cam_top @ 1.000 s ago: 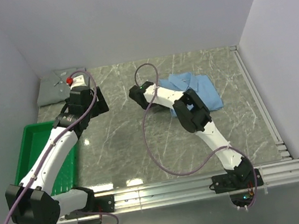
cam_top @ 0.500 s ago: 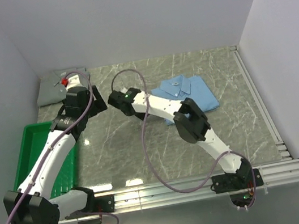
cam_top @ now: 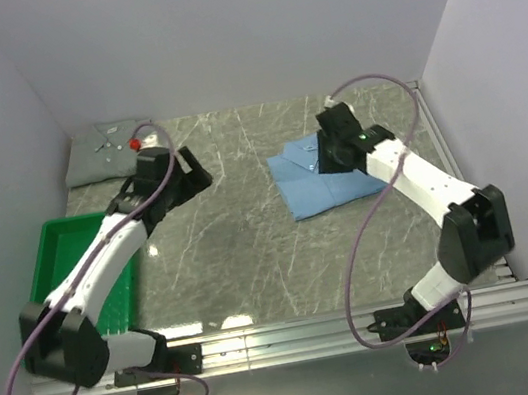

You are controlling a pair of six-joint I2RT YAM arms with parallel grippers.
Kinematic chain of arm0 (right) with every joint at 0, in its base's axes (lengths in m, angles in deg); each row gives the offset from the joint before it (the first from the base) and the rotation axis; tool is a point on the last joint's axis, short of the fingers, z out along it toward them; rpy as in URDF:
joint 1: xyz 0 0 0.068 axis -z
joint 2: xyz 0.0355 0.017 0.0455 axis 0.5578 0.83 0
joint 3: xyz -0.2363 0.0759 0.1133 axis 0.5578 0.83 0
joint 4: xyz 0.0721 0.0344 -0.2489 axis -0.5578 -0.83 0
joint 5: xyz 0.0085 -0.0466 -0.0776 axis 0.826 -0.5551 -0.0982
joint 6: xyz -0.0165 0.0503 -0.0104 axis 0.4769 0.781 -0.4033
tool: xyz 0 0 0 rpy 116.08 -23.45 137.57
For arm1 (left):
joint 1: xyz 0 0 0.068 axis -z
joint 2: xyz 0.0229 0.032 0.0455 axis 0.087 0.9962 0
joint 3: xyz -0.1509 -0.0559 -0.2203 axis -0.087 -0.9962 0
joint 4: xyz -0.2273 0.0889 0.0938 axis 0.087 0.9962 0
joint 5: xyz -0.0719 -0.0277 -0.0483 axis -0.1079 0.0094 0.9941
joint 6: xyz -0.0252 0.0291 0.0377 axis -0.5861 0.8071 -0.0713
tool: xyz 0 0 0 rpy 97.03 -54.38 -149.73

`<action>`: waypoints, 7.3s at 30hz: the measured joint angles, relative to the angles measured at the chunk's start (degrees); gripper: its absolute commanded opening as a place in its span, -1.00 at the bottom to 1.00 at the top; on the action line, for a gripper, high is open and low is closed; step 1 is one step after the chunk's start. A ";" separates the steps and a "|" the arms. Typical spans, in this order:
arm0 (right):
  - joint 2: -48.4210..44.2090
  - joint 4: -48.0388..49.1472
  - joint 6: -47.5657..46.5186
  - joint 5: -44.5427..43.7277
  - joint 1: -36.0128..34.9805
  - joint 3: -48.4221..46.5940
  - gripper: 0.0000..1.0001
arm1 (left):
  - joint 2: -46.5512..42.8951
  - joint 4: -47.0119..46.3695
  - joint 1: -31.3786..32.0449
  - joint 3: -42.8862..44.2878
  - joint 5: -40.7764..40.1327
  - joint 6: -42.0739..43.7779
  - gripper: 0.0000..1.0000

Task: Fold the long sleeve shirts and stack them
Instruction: Fold the shirt, then neatly place the folded shirt to the corner

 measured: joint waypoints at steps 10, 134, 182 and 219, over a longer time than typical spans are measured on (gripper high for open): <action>-10.32 20.11 7.85 18.40 4.09 23.26 -0.31 | 26.40 -5.66 7.04 12.96 7.23 -5.09 0.64; 18.03 28.96 -36.37 -17.59 -20.09 16.17 -0.70 | 13.60 -16.52 -2.32 -12.48 10.93 -20.28 0.99; 14.03 25.55 -22.40 7.72 -20.04 11.61 -1.00 | 38.95 -62.53 5.09 -13.68 9.77 -44.09 0.84; -24.55 19.52 -12.79 -1.33 -17.20 21.90 0.50 | 42.84 -45.90 -1.57 2.99 12.72 -12.22 -0.99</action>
